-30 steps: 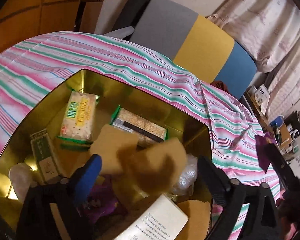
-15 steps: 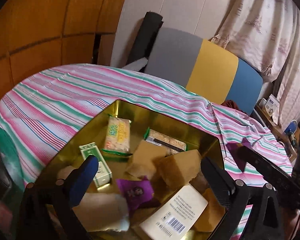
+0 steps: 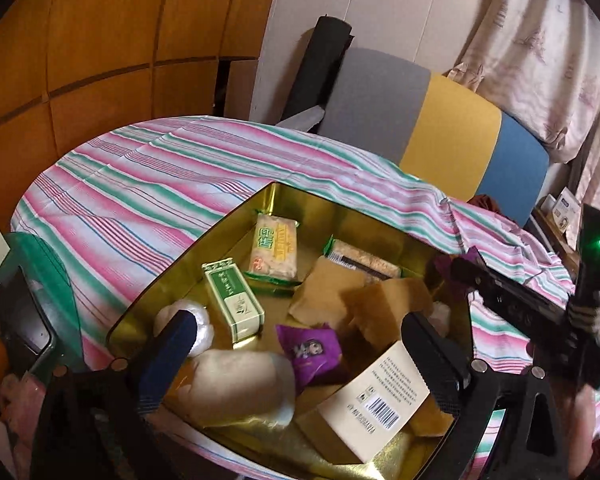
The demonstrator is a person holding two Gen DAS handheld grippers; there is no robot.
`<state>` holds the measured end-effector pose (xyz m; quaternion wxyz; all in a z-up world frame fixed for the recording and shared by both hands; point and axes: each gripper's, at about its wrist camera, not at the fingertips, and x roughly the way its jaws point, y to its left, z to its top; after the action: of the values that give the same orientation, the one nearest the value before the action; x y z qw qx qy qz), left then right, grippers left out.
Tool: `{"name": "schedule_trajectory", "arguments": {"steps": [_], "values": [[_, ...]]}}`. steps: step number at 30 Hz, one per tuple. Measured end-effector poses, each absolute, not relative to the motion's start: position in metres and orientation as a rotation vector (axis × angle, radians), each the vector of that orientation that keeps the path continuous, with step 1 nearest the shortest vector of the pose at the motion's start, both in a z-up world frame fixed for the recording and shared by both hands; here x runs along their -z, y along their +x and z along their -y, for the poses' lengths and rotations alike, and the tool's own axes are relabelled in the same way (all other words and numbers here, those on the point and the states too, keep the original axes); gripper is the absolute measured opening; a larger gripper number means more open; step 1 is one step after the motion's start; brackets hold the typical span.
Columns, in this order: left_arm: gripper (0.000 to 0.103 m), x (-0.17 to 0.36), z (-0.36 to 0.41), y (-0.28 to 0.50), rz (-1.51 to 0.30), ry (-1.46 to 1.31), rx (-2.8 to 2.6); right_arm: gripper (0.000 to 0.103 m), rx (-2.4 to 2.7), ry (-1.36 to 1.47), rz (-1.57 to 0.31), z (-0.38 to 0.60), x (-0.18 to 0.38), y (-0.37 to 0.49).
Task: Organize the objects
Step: 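Lower the purple packet into the gold tray and open the right gripper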
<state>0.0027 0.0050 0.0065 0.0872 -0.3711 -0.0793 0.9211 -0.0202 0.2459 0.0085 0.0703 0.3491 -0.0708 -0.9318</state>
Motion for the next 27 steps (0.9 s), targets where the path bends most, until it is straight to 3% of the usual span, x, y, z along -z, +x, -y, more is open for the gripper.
{"name": "schedule_trajectory", "arguments": {"steps": [11,17,21,27], "values": [[0.103,-0.008,-0.008,0.008,0.196,-1.136,-2.742,0.045,2.812,1.097,0.306,-0.256,-0.001,-0.022],[0.103,-0.011,-0.012,0.01,0.123,-1.113,-2.836,0.052,2.837,1.101,0.34,-0.257,-0.009,-0.003],[0.103,-0.014,-0.012,0.011,0.064,-1.115,-2.904,0.072,2.851,1.097,0.338,-0.25,-0.014,0.009],[0.103,-0.014,-0.009,0.015,0.017,-1.137,-2.955,0.074,2.871,1.102,0.251,-0.23,-0.025,0.021]]}}
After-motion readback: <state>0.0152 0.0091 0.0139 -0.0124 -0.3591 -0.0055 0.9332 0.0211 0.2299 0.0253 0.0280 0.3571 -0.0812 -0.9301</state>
